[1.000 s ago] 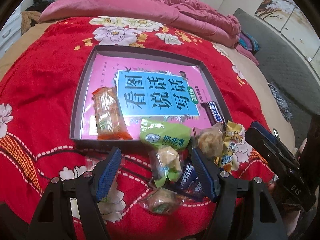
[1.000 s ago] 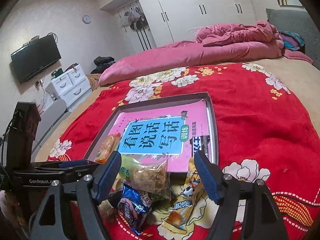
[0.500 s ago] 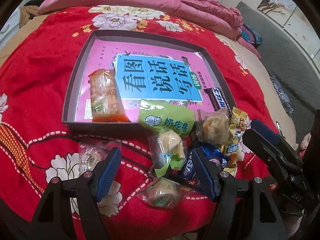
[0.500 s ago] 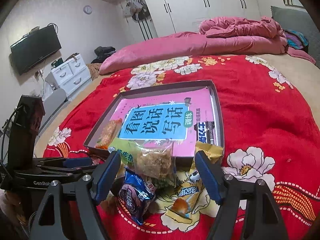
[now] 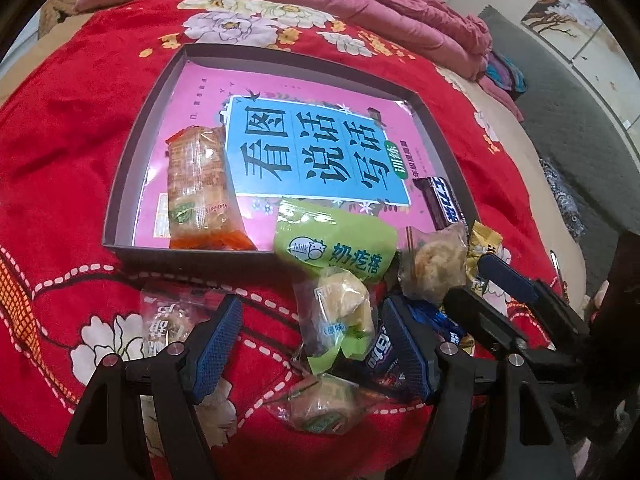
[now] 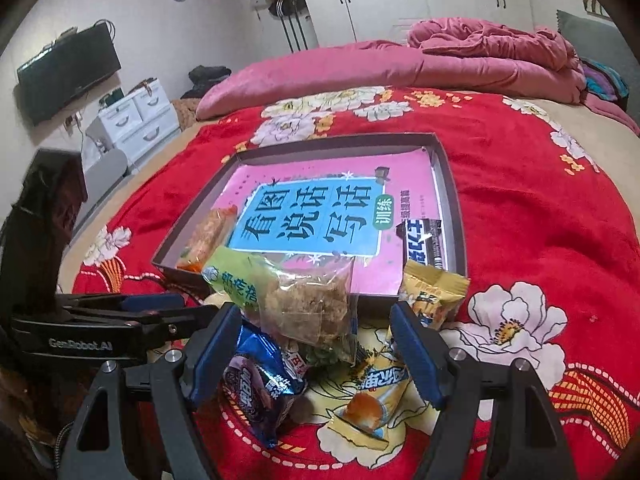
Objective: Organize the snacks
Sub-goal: 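Grasp the green-labelled bag with the left tool while the right tool grasps the meat floss bag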
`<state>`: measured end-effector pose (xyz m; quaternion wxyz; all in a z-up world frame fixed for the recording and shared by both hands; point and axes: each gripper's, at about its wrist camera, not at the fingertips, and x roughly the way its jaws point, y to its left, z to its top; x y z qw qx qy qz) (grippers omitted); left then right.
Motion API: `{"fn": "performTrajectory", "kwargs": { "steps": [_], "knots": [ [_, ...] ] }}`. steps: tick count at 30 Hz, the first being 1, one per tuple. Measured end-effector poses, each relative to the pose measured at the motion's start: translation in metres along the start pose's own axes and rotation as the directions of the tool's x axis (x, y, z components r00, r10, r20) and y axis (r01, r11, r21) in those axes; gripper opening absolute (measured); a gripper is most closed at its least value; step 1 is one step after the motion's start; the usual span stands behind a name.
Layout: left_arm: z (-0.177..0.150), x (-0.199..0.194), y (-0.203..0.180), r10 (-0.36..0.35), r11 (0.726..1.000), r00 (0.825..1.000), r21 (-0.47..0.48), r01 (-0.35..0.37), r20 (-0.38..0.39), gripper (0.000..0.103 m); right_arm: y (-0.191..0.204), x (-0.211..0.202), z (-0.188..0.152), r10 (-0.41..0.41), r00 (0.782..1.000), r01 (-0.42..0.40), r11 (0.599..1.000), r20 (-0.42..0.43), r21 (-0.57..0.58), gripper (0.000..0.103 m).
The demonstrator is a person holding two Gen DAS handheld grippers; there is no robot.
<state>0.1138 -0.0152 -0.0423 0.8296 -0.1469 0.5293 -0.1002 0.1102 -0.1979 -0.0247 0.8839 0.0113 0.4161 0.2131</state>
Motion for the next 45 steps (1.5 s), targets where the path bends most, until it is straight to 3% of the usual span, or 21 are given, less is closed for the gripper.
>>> {"fn": "performTrajectory", "kwargs": {
  "steps": [17, 23, 28, 39, 45],
  "knots": [
    [0.007, 0.01, 0.006, -0.005, 1.0, 1.0, -0.013, 0.005, -0.018, 0.066, 0.01, 0.022, 0.003, -0.066, 0.997, 0.063, 0.993, -0.027, -0.096, 0.076],
    [0.007, 0.019, 0.003, -0.018, 1.0, 0.999, -0.024, 0.017, -0.049, 0.052, 0.019, 0.023, 0.002, -0.09, 0.996, 0.086, 0.983, -0.017, -0.164, 0.06],
    [0.008, 0.021, 0.004, -0.015, 1.0, 0.998, -0.026, 0.014, -0.053, 0.039, 0.016, 0.021, 0.004, -0.054, 0.998, 0.051, 0.989, -0.018, -0.138, 0.054],
    [0.004, 0.008, 0.012, -0.051, 0.997, 0.998, -0.055, 0.05, -0.027, 0.038, -0.002, 0.002, 0.006, 0.065, 0.997, -0.064, 0.998, 0.034, -0.006, 0.052],
    [0.005, -0.011, 0.013, -0.063, 0.996, 0.998, -0.055, 0.063, 0.01, 0.038, -0.006, -0.007, 0.009, 0.085, 0.993, -0.087, 0.996, 0.078, 0.018, 0.052]
  ]
}}
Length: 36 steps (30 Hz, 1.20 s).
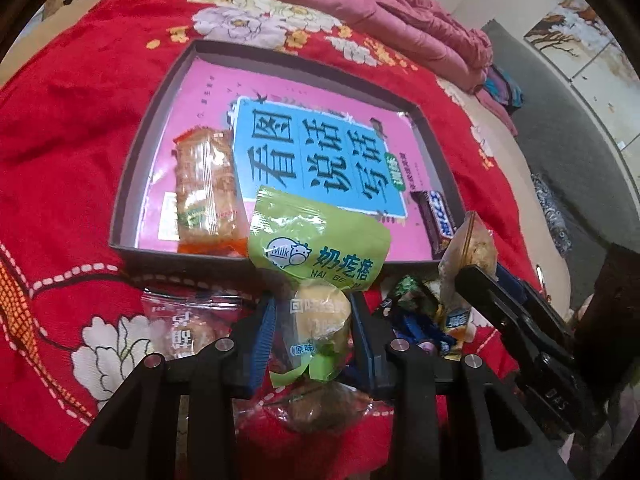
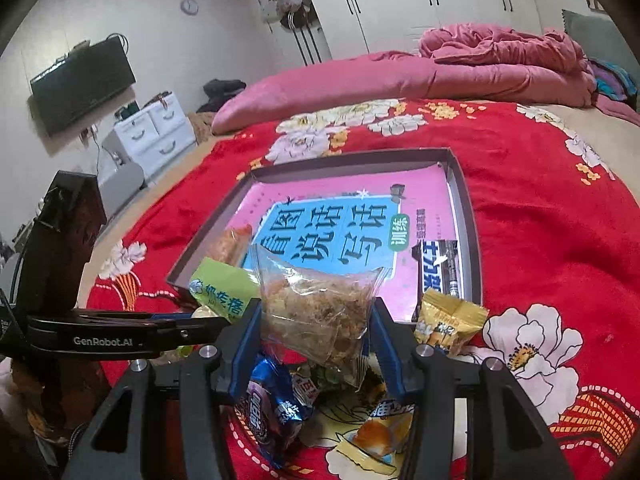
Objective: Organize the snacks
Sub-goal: 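Grasp the green-labelled bag with the left tool while the right tool grasps the meat floss bag, then lift the green-labelled bag with the left tool while the right tool lifts the meat floss bag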
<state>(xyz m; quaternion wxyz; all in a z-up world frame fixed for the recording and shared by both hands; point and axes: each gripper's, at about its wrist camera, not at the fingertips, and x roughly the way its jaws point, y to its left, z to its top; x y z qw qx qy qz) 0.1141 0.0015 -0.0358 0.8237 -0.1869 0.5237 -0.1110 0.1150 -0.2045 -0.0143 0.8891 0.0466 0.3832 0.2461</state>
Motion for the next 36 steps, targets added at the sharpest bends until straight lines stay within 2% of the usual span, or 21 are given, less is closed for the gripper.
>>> {"fn": "performTrajectory", "kwargs": {
  "steps": [11, 36],
  "knots": [
    [0.011, -0.037, 0.003, 0.004, 1.0, 0.994, -0.019, -0.002, 0.107, 0.038, -0.012, -0.017, 0.008, 0.001, 0.996, -0.006, 0.999, 0.089, 0.054, 0.052],
    [0.034, -0.059, 0.004, 0.028, 0.999, 0.978, -0.05, -0.018, 0.208, 0.038, -0.02, -0.036, 0.025, -0.024, 0.98, 0.012, 0.998, 0.197, 0.059, 0.052]
  ]
}}
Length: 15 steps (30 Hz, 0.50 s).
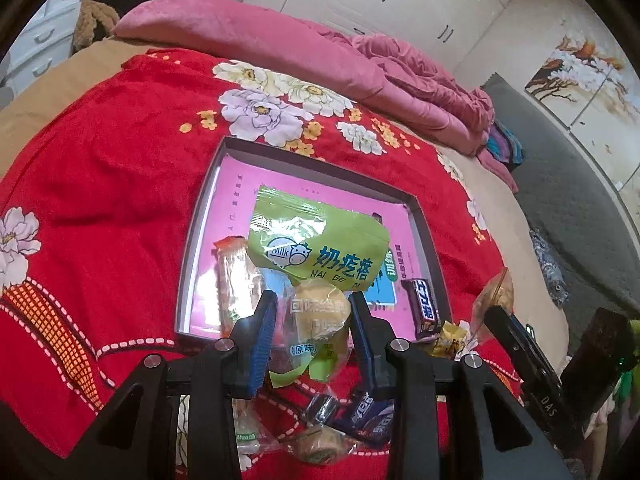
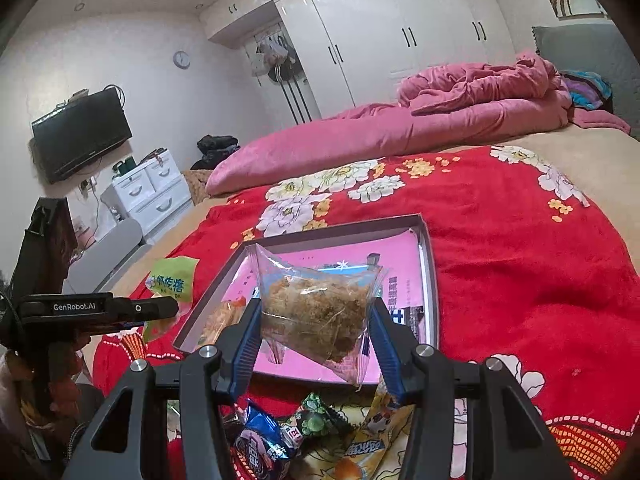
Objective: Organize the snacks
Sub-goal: 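Lift the green-labelled bag with the left tool while the right tool lifts the meat floss bag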
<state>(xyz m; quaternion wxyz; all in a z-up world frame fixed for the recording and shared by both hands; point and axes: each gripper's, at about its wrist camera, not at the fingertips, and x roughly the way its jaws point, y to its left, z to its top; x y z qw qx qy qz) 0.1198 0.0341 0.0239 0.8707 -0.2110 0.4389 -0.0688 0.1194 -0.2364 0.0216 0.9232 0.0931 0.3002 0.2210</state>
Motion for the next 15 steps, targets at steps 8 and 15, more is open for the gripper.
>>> {"fn": "performTrajectory", "kwargs": {
  "steps": [8, 15],
  "knots": [
    [0.003, 0.007, -0.005, -0.009, 1.0, 1.0, 0.004, 0.009, 0.002, 0.038, -0.002, 0.003, 0.003, -0.012, 1.0, 0.012, 1.0, 0.01, 0.003, 0.052],
    [0.004, 0.018, -0.009, -0.011, 1.0, 1.0, 0.007, 0.011, -0.01, 0.038, -0.003, 0.005, 0.005, -0.016, 1.0, 0.016, 1.0, 0.011, 0.002, 0.052]
  ]
}}
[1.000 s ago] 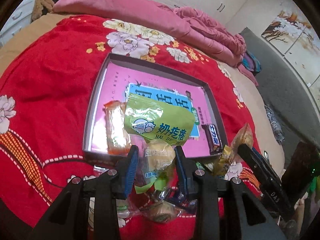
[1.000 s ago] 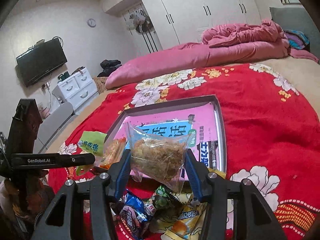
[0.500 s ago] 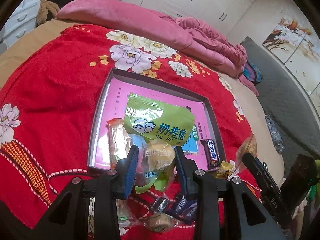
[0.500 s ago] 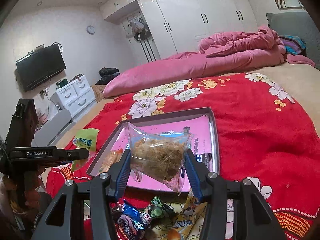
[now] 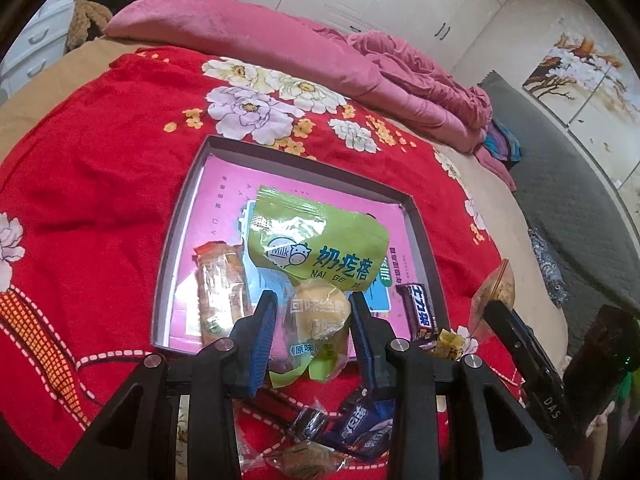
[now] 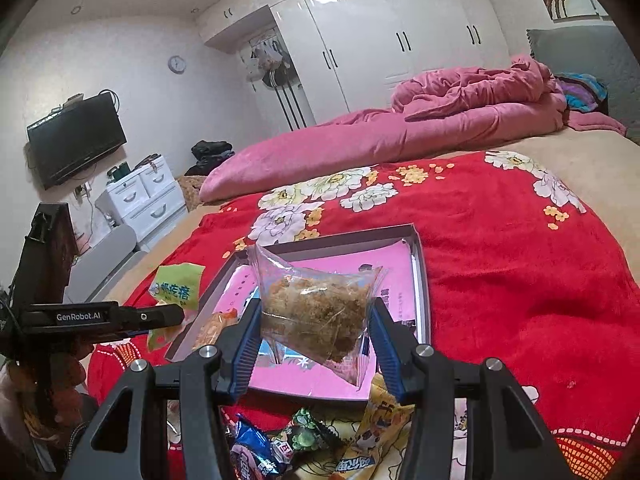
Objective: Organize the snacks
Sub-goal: 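Lift the green-labelled bag with the left tool while the right tool lifts the meat floss bag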
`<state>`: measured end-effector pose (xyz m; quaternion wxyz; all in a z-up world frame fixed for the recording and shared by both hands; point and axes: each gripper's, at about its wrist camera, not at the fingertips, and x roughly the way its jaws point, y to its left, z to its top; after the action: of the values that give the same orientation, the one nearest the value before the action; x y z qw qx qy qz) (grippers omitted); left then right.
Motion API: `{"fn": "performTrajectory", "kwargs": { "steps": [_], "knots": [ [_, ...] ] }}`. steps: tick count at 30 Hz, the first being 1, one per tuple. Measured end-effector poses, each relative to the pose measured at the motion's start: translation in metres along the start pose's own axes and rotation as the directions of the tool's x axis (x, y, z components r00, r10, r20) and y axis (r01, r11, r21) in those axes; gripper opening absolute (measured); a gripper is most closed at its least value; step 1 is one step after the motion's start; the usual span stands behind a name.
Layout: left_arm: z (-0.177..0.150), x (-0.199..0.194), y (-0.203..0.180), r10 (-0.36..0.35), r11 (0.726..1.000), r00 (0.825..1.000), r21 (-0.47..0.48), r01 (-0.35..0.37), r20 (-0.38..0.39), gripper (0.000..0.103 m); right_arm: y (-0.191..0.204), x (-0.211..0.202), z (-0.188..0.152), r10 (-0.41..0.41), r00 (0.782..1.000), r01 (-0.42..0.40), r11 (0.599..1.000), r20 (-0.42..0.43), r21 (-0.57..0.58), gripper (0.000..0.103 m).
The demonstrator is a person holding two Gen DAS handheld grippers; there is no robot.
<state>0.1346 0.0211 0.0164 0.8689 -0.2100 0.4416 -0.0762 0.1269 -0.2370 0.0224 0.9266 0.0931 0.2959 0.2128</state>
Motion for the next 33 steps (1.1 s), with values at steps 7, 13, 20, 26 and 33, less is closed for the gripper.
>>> {"fn": "performTrajectory", "kwargs": {
  "steps": [7, 13, 20, 26, 33],
  "knots": [
    [0.001, 0.011, -0.001, 0.007, 1.0, 1.0, 0.002, -0.007, -0.012, 0.038, -0.004, 0.007, 0.006, -0.008, 1.0, 0.008, 1.0, 0.004, 0.003, 0.052],
    [0.002, 0.021, -0.003, 0.01, 1.0, 1.0, 0.008, -0.009, -0.017, 0.038, -0.005, 0.012, 0.008, -0.009, 1.0, 0.009, 1.0, -0.001, -0.004, 0.052],
    [0.0, 0.033, -0.006, 0.018, 1.0, 0.999, 0.02, -0.018, -0.034, 0.038, 0.0, 0.025, 0.009, -0.01, 1.0, 0.009, 1.0, -0.022, -0.026, 0.052],
    [-0.003, 0.043, -0.004, 0.032, 0.999, 0.998, 0.029, -0.031, -0.052, 0.038, 0.002, 0.036, 0.008, -0.016, 0.999, 0.015, 0.999, -0.045, -0.035, 0.052],
    [-0.005, 0.052, -0.005, 0.046, 0.998, 0.997, 0.044, -0.043, -0.064, 0.038, 0.004, 0.046, 0.005, -0.027, 0.997, 0.024, 0.999, -0.072, -0.041, 0.052]
  ]
}}
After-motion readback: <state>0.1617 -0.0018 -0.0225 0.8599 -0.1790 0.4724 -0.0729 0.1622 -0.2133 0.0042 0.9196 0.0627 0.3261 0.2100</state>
